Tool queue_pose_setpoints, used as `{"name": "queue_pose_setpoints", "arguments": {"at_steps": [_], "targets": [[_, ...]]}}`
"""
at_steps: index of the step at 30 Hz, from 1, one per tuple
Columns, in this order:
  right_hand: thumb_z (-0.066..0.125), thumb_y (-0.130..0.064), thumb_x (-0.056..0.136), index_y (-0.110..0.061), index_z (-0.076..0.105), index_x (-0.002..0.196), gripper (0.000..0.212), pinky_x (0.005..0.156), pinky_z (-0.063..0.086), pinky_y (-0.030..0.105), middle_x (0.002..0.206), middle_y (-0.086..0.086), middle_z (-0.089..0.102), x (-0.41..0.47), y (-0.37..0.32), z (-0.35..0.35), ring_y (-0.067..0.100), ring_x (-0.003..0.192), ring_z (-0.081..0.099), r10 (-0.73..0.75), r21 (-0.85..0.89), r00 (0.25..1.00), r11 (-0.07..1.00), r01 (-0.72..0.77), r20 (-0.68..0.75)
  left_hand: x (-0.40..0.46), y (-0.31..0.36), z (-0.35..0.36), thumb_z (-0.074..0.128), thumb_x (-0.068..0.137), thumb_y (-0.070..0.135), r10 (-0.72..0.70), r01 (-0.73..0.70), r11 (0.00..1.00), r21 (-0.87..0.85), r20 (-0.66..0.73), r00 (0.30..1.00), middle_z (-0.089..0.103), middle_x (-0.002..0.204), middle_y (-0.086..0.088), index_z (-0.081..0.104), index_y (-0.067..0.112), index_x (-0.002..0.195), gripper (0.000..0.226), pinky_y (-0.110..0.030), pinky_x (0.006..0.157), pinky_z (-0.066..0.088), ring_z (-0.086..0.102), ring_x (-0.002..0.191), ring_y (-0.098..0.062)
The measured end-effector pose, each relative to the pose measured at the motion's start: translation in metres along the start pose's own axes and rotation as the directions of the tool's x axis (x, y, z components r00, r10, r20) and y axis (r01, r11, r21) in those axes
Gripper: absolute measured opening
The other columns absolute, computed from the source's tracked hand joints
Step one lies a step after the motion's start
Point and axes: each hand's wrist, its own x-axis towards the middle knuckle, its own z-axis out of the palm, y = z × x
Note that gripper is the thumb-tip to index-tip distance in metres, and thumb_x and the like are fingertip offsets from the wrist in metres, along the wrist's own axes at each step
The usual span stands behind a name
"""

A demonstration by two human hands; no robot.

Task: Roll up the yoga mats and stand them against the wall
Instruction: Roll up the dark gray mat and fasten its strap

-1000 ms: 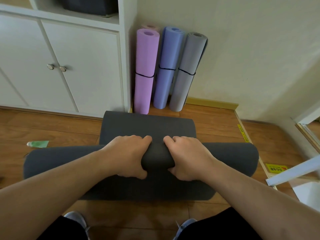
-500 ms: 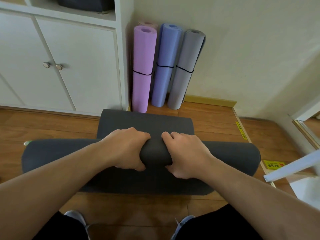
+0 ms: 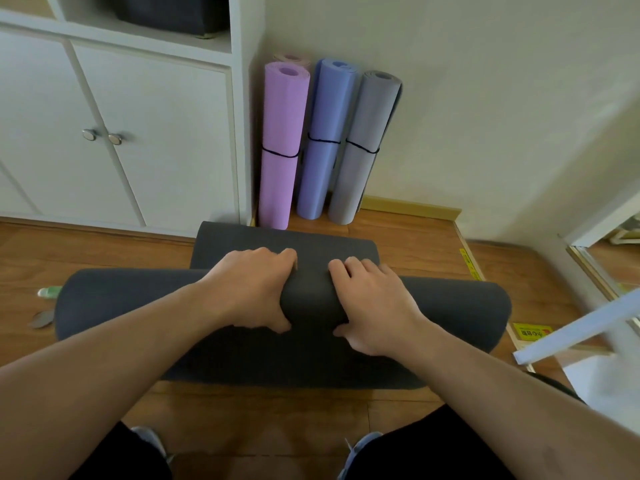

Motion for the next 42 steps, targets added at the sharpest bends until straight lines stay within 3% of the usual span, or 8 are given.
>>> {"name": "queue_pose_setpoints", "arguments": {"at_steps": [8,15,21,24,29,34,39,42], "targets": [[0.085,-0.053,0.076,-0.025,0.045,0.125,0.068,0.077,0.059,0.038,0.105,-0.004,0.062,0.007,0.009,-0.008,0.020,0.093,0.064,-0.031,0.073,0.999,0.997,0.029,0.023,-0.005,0.008,0.016,0.082,0.071,0.067,0.083,-0.059,0.983,0.175,-0.130,0.988,0.049,0.132,0.003,0.035,0.027,0.144,0.096,-0.039,0.097,0.054,0.055,0.117,-0.019],[0.090,-0.059,0.070,-0.025,0.025,0.154,0.111,0.114,0.044,0.047,0.147,0.003,0.046,0.015,-0.002,0.014,0.027,0.134,0.049,0.023,0.014,0.998,1.000,-0.023,0.059,0.013,-0.006,0.009,0.085,0.072,0.061,0.008,-0.007,0.998,0.065,-0.011,1.000,0.060,0.112,0.010,0.046,0.030,0.127,0.075,-0.032,0.082,0.052,0.059,0.099,-0.014],[0.086,-0.053,0.079,-0.023,0.041,0.139,0.081,0.087,0.056,0.040,0.120,0.001,0.063,0.032,0.005,0.018,0.023,0.105,0.064,-0.019,0.070,1.000,0.997,0.019,0.000,0.014,-0.013,0.009,0.083,0.074,0.062,-0.022,0.023,1.000,-0.018,0.058,0.998,0.060,0.112,0.012,0.039,0.036,0.133,0.078,-0.035,0.085,0.056,0.060,0.097,-0.011],[0.084,-0.057,0.078,-0.024,0.042,0.137,0.080,0.077,0.058,0.038,0.110,-0.002,0.064,0.029,0.010,0.020,0.021,0.094,0.065,-0.021,0.087,0.999,0.996,0.018,0.034,0.012,-0.006,0.021,0.083,0.070,0.067,0.032,-0.032,0.995,0.091,0.008,0.999,0.053,0.123,0.011,0.034,0.034,0.139,0.091,-0.033,0.090,0.052,0.056,0.108,-0.012],[0.085,-0.062,0.074,-0.029,0.039,0.139,0.086,0.080,0.057,0.039,0.116,-0.003,0.062,0.028,0.019,0.022,0.022,0.103,0.065,-0.031,0.140,0.993,0.990,0.015,0.112,0.014,-0.001,0.030,0.085,0.069,0.063,0.044,-0.036,0.988,0.150,-0.050,0.998,0.052,0.118,0.007,0.039,0.027,0.131,0.085,-0.033,0.085,0.053,0.057,0.106,-0.016],[0.092,-0.061,0.067,-0.022,0.029,0.153,0.113,0.113,0.045,0.047,0.144,0.004,0.047,0.024,0.007,0.021,0.029,0.133,0.050,-0.014,0.026,1.000,1.000,0.013,0.023,0.018,-0.001,0.017,0.088,0.064,0.061,-0.028,0.029,0.999,0.027,-0.052,0.998,0.060,0.105,0.011,0.038,0.031,0.121,0.081,-0.036,0.078,0.057,0.061,0.091,-0.014],[0.088,-0.052,0.077,-0.020,0.042,0.143,0.087,0.100,0.053,0.040,0.130,0.004,0.062,0.022,0.009,0.025,0.025,0.117,0.061,-0.021,0.073,0.999,0.997,0.025,-0.050,0.013,0.003,0.014,0.085,0.068,0.063,-0.033,0.033,0.999,0.004,-0.007,0.999,0.060,0.106,0.013,0.037,0.033,0.126,0.081,-0.035,0.082,0.057,0.060,0.092,-0.011],[0.086,-0.055,0.078,-0.020,0.044,0.142,0.084,0.089,0.057,0.038,0.121,0.003,0.065,0.019,0.011,0.023,0.023,0.107,0.065,-0.027,0.114,0.999,0.993,0.031,-0.037,0.010,0.010,0.026,0.084,0.069,0.065,0.037,-0.027,0.994,0.109,-0.087,0.996,0.052,0.128,0.008,0.037,0.029,0.140,0.092,-0.035,0.098,0.053,0.055,0.112,-0.014]]}}
